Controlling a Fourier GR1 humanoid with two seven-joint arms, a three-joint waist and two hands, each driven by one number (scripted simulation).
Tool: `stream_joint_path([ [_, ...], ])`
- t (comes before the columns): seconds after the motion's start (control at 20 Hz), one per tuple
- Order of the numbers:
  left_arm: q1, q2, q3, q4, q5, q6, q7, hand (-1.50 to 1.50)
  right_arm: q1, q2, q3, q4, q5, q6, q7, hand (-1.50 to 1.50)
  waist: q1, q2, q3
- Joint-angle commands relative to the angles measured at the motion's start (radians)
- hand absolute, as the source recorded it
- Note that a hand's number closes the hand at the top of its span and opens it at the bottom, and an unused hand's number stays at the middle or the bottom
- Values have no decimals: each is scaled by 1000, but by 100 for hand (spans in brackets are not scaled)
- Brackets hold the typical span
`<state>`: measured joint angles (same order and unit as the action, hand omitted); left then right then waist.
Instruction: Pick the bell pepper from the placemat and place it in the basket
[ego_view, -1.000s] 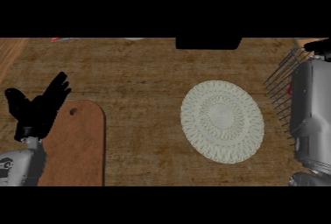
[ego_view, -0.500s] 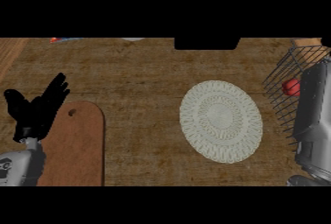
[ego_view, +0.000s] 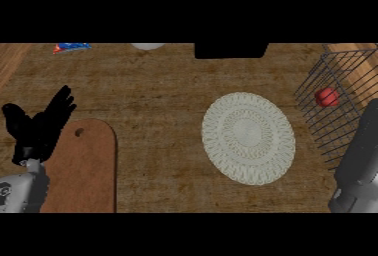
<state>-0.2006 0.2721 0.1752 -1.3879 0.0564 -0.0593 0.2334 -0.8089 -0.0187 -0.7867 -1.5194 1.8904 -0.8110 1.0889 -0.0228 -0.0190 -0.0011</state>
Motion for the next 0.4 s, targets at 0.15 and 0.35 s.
stream_joint_path([
  [0.15, 11, 10, 10, -12, 8, -5, 14, 0, 294, 18, 197, -330, -199, 189, 126, -150, -6, -9, 1],
  [0.35, 38, -2, 9, -19, 5, 2, 6, 0, 503, 19, 317, -518, -302, 236, 164, -150, -9, -7, 1],
])
